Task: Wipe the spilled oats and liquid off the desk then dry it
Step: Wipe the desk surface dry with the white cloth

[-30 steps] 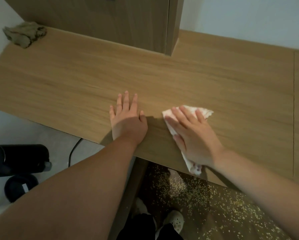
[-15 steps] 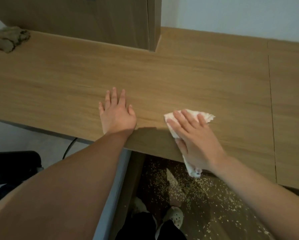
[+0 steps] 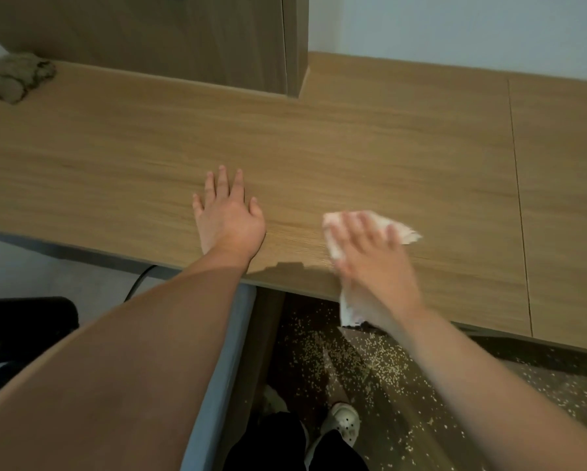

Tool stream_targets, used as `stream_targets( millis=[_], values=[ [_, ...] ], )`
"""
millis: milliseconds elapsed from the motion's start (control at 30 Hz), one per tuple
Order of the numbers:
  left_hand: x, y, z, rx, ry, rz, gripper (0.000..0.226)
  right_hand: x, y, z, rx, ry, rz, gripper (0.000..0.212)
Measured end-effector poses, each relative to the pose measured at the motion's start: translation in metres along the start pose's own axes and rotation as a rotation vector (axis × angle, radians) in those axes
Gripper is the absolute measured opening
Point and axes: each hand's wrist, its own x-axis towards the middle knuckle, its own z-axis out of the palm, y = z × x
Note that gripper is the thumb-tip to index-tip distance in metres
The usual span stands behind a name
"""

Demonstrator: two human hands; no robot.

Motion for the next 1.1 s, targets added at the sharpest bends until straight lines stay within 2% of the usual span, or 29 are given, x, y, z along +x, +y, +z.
stream_targets(
  millis=[100, 167, 233, 300, 367, 400, 433, 467, 500, 600, 633, 667, 700, 833, 900, 933, 967, 1033, 1067, 1100],
  values=[
    [0.001, -0.001, 0.001, 0.009, -0.002, -0.001, 0.059, 0.004, 0.039, -0.003, 0.081, 0.055, 0.427, 0.058],
    [0.001, -0.001, 0.002, 0.016, -0.001, 0.000, 0.059, 0.004, 0.026, -0.003, 0.060, 0.037, 0.487, 0.061],
    [0.001, -0.001, 0.002, 0.011, -0.003, 0.000, 0.059, 0.001, -0.006, 0.003, 0.024, 0.020, 0.285, 0.059],
    [0.001, -0.002, 0.001, 0.002, 0.000, -0.004, 0.059, -0.003, -0.023, 0.009, 0.034, 0.004, -0.027, 0.058],
    [0.001, -0.001, 0.001, -0.010, 0.000, 0.001, 0.059, 0.000, -0.003, 0.005, -0.014, -0.030, -0.336, 0.057],
    [0.001, -0.001, 0.000, -0.013, -0.002, 0.003, 0.059, 0.005, 0.015, 0.002, -0.062, -0.039, -0.438, 0.057],
    [0.000, -0.001, 0.000, -0.014, -0.003, 0.006, 0.059, 0.010, 0.033, 0.001, -0.105, -0.048, -0.458, 0.058],
    [0.000, -0.001, 0.000, -0.013, -0.005, 0.008, 0.059, 0.017, 0.051, -0.002, -0.122, -0.054, -0.383, 0.058],
    [0.000, -0.001, 0.000, -0.012, -0.007, 0.009, 0.059, 0.024, 0.068, -0.005, -0.117, -0.040, -0.230, 0.058],
    [-0.001, -0.002, 0.000, -0.015, -0.009, 0.008, 0.059, 0.040, 0.082, -0.015, 0.047, 0.044, 0.389, 0.060],
    [-0.001, -0.002, 0.001, -0.021, -0.007, 0.007, 0.059, 0.044, 0.071, -0.017, 0.075, 0.053, 0.512, 0.061],
    [-0.001, -0.002, 0.000, -0.025, -0.005, 0.007, 0.059, 0.046, 0.054, -0.017, 0.076, 0.044, 0.559, 0.063],
    [0.000, -0.002, 0.001, -0.029, -0.004, 0.007, 0.059, 0.047, 0.034, -0.015, 0.052, 0.036, 0.523, 0.064],
    [0.000, -0.002, 0.001, -0.034, 0.003, 0.006, 0.059, 0.044, -0.024, -0.004, 0.016, 0.002, 0.023, 0.062],
    [0.000, -0.002, 0.001, -0.036, 0.005, 0.007, 0.059, 0.057, -0.007, -0.009, 0.013, 0.014, -0.088, 0.059],
    [-0.001, -0.002, 0.002, -0.033, 0.006, 0.009, 0.059, 0.066, 0.007, -0.011, -0.001, 0.041, -0.031, 0.060],
    [0.000, -0.002, 0.003, -0.029, 0.010, 0.011, 0.059, 0.074, 0.023, -0.013, -0.001, 0.059, 0.104, 0.060],
    [0.000, -0.003, 0.003, -0.025, 0.010, 0.008, 0.060, 0.086, 0.044, -0.020, 0.107, 0.075, 0.468, 0.060],
    [0.000, -0.003, 0.003, -0.021, 0.005, 0.004, 0.060, 0.088, 0.040, -0.021, 0.134, 0.077, 0.569, 0.060],
    [0.000, -0.003, 0.003, -0.016, 0.001, 0.003, 0.060, 0.088, 0.029, -0.019, 0.104, 0.073, 0.577, 0.061]
  ],
)
